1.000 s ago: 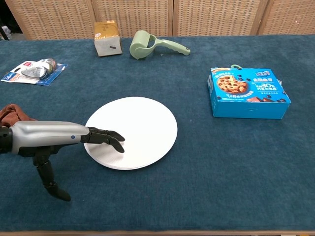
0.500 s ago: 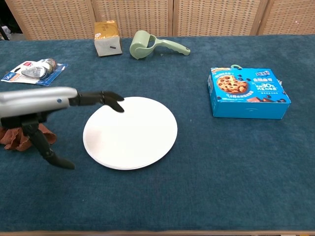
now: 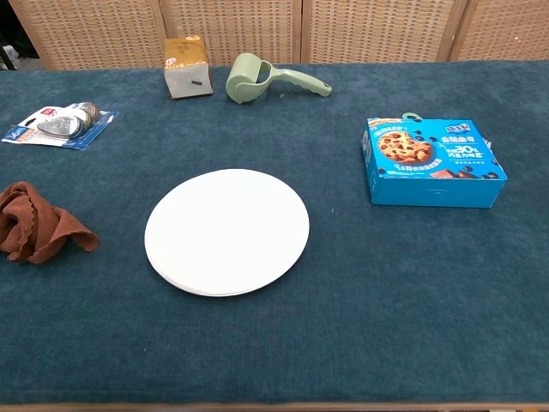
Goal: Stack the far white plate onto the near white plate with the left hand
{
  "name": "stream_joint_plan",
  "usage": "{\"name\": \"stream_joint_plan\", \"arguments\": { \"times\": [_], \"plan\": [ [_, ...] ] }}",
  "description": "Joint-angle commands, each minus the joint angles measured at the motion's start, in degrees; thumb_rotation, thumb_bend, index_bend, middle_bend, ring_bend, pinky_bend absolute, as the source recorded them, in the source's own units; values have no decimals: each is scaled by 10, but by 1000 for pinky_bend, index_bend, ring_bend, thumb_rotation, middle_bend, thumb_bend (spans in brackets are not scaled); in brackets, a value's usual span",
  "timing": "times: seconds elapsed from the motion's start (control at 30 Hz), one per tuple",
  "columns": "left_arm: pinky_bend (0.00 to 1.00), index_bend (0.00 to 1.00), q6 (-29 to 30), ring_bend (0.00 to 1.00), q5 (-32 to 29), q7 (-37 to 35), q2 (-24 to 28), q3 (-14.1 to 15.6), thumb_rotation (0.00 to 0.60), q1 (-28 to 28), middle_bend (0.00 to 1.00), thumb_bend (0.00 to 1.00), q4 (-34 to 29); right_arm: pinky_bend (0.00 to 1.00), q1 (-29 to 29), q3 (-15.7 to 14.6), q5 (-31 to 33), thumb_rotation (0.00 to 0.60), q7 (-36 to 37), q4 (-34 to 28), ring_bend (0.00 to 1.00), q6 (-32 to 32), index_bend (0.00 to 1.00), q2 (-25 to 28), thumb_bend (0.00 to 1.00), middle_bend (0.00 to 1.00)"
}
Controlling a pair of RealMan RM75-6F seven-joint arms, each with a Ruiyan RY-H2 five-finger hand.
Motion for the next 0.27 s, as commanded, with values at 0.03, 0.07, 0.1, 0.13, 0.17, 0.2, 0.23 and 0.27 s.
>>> {"name": "stream_joint_plan", "arguments": {
  "times": [0.03,0.07,0.1,0.13,0.17,0.2,0.23,0.27],
  "plan": [
    [0,127,35,0,-29,1,17,0,600,43,0,98,6,0,0,0,0,600,4,1,0,1,0,1,0,0],
    [0,127,40,0,-33,-1,19,0,600,51,0,98,8,0,-1,0,0,600,6,1,0,2,0,2,0,0],
    [0,127,48,0,-38,-4,21,0,600,61,0,98,9,0,-1,0,-1,600,8,1,0,2,0,2,0,0],
    [0,127,53,0,-40,-8,24,1,600,69,0,98,10,0,-1,0,-2,600,10,1,0,4,0,3,0,0],
    [0,127,55,0,-41,-11,26,1,600,74,0,98,10,0,-2,0,-2,600,12,1,0,5,0,4,0,0],
    [0,127,58,0,-43,-15,29,1,600,79,0,98,10,0,-2,0,-2,600,13,1,0,6,0,5,0,0],
    [0,127,60,0,-44,-19,32,1,600,84,0,97,10,0,-3,0,-3,600,15,0,0,7,0,6,0,0],
    [0,127,60,0,-43,-21,33,0,600,86,0,98,11,0,-3,0,-4,600,16,0,0,8,0,6,0,0]
  ]
}}
